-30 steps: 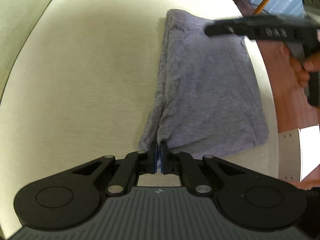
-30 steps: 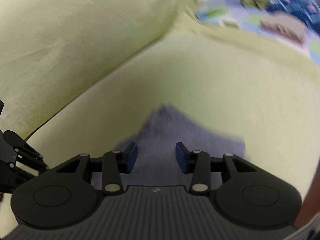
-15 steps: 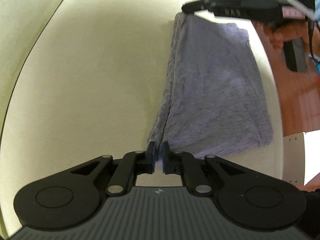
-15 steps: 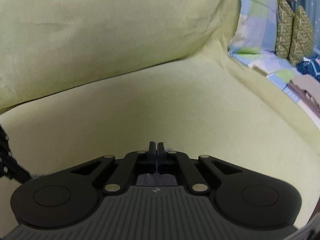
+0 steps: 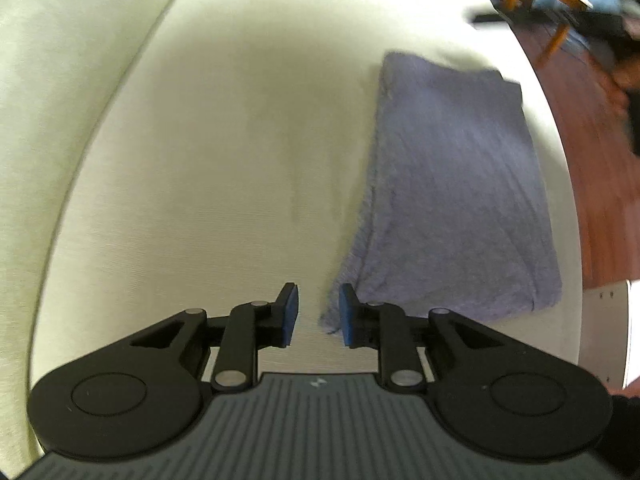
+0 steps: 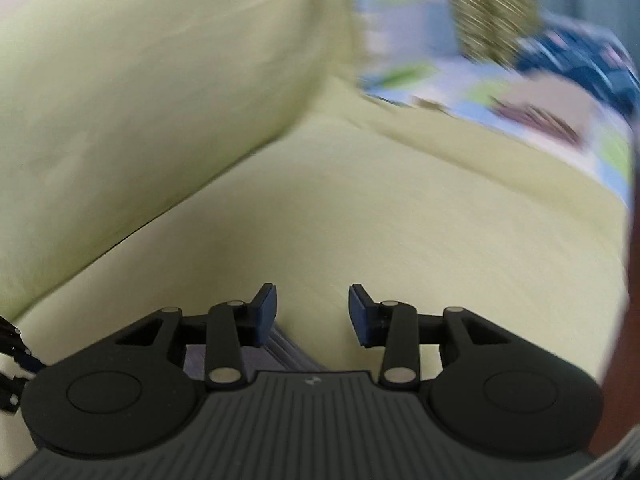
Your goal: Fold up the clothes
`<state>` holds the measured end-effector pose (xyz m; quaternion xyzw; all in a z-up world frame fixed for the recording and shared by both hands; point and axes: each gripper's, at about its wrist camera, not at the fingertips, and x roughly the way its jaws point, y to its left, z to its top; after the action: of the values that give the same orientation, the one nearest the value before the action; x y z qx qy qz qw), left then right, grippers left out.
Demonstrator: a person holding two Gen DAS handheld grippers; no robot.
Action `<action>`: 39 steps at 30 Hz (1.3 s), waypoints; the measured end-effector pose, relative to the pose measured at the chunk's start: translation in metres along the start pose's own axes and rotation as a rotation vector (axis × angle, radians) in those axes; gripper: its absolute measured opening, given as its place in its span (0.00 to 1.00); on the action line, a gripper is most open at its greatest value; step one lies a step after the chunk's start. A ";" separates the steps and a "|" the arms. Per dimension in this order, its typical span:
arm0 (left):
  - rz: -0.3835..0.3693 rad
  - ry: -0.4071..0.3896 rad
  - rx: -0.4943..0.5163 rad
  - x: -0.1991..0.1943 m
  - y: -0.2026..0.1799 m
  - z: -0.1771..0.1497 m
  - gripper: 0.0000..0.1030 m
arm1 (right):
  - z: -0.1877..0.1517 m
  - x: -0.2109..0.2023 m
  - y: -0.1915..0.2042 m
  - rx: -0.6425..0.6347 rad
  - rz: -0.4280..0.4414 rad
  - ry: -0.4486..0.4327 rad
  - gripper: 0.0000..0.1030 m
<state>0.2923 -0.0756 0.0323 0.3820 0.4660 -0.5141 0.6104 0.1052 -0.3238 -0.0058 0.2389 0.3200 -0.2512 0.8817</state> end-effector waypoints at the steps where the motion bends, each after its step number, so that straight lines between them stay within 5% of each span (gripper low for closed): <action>1: 0.014 -0.006 0.000 -0.004 -0.002 0.002 0.27 | -0.009 -0.009 -0.004 -0.017 -0.011 0.045 0.33; 8: -0.051 -0.013 0.002 0.003 -0.039 0.016 0.32 | -0.042 -0.010 -0.012 -0.025 0.022 0.172 0.30; 10: -0.073 -0.003 -0.012 0.013 -0.054 0.020 0.32 | -0.041 -0.004 -0.013 -0.028 0.024 0.178 0.18; 11: -0.078 0.002 -0.021 0.015 -0.058 0.022 0.32 | -0.040 0.001 -0.013 -0.044 0.022 0.186 0.02; 16: -0.043 0.018 -0.166 0.029 -0.071 0.030 0.32 | -0.027 -0.003 -0.013 -0.096 0.027 0.136 0.01; 20: -0.010 0.034 -0.265 0.039 -0.074 0.026 0.32 | -0.032 0.009 -0.015 -0.146 -0.001 0.200 0.02; 22: 0.016 0.051 -0.290 0.044 -0.076 0.023 0.32 | -0.033 0.013 -0.015 -0.158 -0.001 0.235 0.06; 24: 0.022 0.064 -0.313 0.046 -0.076 0.021 0.32 | -0.028 0.009 -0.013 -0.165 -0.001 0.247 0.26; 27: 0.041 0.073 -0.346 0.041 -0.073 0.020 0.33 | -0.008 -0.013 -0.006 -0.202 0.001 0.134 0.29; 28: 0.051 0.077 -0.357 0.040 -0.072 0.021 0.33 | -0.001 -0.013 -0.004 -0.210 0.046 0.124 0.29; 31: 0.090 0.093 -0.394 0.036 -0.066 0.021 0.33 | 0.015 -0.001 0.013 -0.251 0.255 0.135 0.05; 35: 0.130 0.112 -0.438 0.038 -0.057 0.017 0.34 | 0.018 0.028 0.036 -0.307 0.439 0.193 0.04; 39: 0.147 0.128 -0.511 0.042 -0.045 0.012 0.35 | 0.007 0.065 0.064 -0.455 0.479 0.270 0.04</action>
<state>0.2520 -0.1062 -0.0045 0.2802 0.5891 -0.3091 0.6920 0.1898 -0.2984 -0.0290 0.1354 0.4162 0.0740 0.8961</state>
